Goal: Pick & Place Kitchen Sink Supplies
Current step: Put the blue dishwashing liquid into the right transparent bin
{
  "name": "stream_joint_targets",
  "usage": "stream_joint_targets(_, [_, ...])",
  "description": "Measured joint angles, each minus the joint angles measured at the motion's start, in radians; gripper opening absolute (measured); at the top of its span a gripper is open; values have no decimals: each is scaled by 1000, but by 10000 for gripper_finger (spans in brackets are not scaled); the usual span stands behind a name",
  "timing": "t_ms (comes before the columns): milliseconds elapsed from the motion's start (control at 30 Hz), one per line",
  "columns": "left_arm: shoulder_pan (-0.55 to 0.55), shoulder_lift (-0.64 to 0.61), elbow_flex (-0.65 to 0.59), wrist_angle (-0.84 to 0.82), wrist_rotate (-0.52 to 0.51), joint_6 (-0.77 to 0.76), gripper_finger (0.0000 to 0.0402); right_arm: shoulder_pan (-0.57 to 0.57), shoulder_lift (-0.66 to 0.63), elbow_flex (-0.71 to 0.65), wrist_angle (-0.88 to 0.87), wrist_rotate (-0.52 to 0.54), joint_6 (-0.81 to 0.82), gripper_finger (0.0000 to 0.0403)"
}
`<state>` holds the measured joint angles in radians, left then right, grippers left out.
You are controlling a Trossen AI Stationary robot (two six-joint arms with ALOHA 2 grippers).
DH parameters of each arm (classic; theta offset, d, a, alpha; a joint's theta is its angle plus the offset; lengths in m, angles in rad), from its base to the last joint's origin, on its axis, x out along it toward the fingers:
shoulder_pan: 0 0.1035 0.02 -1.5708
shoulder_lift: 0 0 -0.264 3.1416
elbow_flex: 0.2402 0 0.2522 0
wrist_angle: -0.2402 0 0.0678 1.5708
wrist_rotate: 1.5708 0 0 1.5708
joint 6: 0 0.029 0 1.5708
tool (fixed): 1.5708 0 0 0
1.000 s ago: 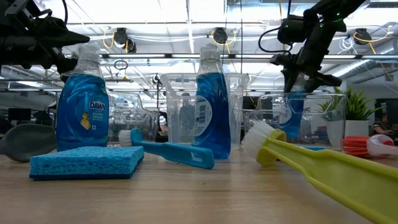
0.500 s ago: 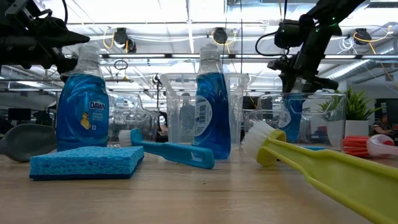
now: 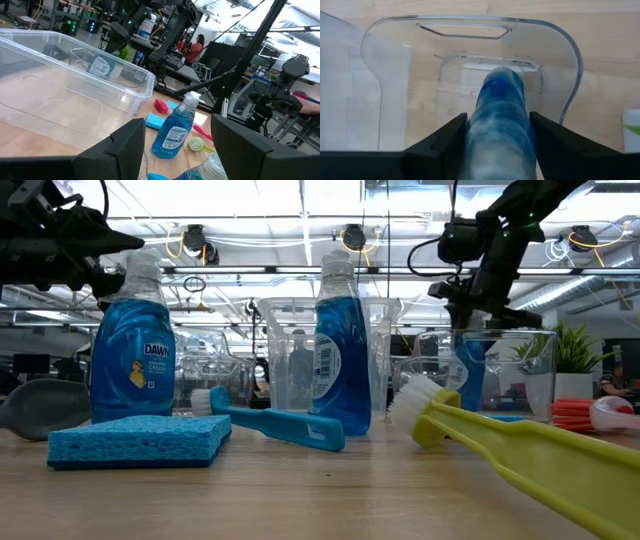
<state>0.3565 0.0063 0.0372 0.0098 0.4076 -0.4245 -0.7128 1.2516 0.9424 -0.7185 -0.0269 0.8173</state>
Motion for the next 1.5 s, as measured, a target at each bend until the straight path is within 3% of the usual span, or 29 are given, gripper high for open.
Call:
stream_joint_targets(733, [0, 0, 0, 0, 0, 1, 228, 0, -10, 0, 60, -7, -19, 217])
stream_joint_targets(1500, [0, 0, 0, 0, -43, -3, 228, 3, -269, 0, 65, -43, -18, 203])
